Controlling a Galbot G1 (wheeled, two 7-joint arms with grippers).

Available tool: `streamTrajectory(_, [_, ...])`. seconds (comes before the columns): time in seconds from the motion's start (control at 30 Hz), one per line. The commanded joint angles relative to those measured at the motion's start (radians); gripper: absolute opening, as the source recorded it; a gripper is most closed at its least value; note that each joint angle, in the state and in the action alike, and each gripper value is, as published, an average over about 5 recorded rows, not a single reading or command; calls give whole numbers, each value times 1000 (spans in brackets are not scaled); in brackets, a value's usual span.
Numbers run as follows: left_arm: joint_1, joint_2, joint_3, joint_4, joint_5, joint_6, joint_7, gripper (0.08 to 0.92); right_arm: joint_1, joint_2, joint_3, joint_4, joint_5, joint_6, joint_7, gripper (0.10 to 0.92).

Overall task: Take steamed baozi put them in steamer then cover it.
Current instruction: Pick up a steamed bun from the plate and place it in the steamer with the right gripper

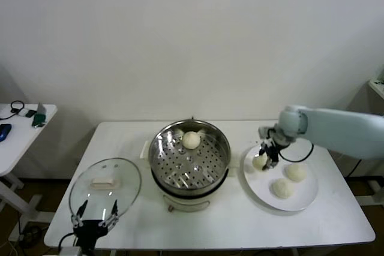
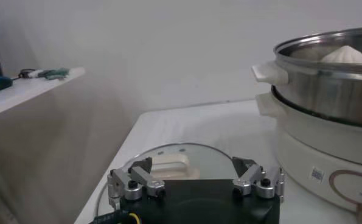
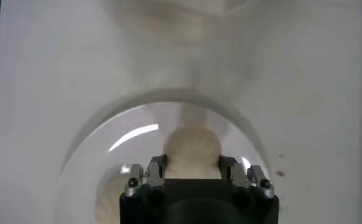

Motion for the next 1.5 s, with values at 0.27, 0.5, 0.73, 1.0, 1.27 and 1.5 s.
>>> streamTrajectory(0.27, [-20, 8, 9, -1, 1, 5, 1, 823, 313, 286, 187, 221, 396, -146, 43, 594])
streamTrajectory(0.5, [-14, 2, 7, -14, -4, 7, 2, 823, 109, 463, 218, 189, 372, -198, 135, 592])
streamTrajectory(0.73, [-9, -4, 6, -24, -4, 7, 2, 823, -42, 541, 181, 53, 238, -204, 175, 593])
streamTrajectory(1.0, [-5, -11, 8, -26, -2, 6, 2, 823, -146, 583, 184, -65, 170, -205, 186, 591])
streamTrajectory(1.27, [-4, -15, 8, -31, -1, 7, 2, 823, -187, 597, 176, -89, 147, -208, 194, 590])
streamTrajectory(1.5, [-4, -14, 9, -33, -1, 11, 3, 823, -147, 566, 188, -71, 148, -184, 177, 657])
